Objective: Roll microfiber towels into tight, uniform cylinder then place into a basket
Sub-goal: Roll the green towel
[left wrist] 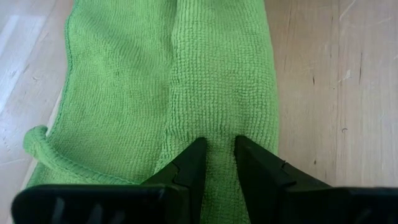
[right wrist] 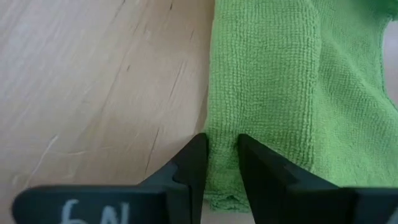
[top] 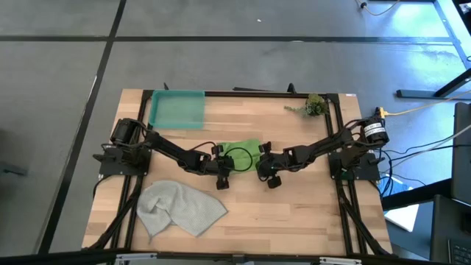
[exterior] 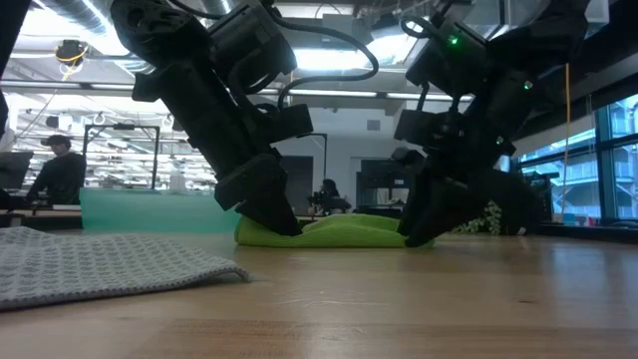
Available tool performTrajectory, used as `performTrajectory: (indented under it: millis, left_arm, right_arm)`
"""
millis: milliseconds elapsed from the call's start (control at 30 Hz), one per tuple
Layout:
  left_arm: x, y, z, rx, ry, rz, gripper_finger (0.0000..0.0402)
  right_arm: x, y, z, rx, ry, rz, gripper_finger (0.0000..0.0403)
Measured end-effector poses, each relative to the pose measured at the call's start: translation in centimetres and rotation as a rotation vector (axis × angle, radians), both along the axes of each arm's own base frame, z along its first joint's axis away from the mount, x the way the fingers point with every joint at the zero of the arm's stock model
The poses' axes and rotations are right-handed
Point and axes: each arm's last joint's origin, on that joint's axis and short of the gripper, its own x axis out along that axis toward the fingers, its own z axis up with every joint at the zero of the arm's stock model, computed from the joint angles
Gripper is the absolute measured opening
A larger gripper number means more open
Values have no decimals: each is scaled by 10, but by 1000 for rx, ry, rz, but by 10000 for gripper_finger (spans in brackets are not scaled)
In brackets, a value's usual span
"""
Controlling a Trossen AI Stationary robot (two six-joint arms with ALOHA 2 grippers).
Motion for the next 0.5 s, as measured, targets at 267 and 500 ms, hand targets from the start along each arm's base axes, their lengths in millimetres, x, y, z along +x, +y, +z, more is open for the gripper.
performTrajectory:
  millis: [267,500]
  left_arm:
    - [0,0,0,0,0,0,87]
    - [0,0,0,2,0,-3,87]
  right_arm:
    - [-2,-1,-2,41,19,-49,12]
    - [-2,-1,-2,120,35,-50,4]
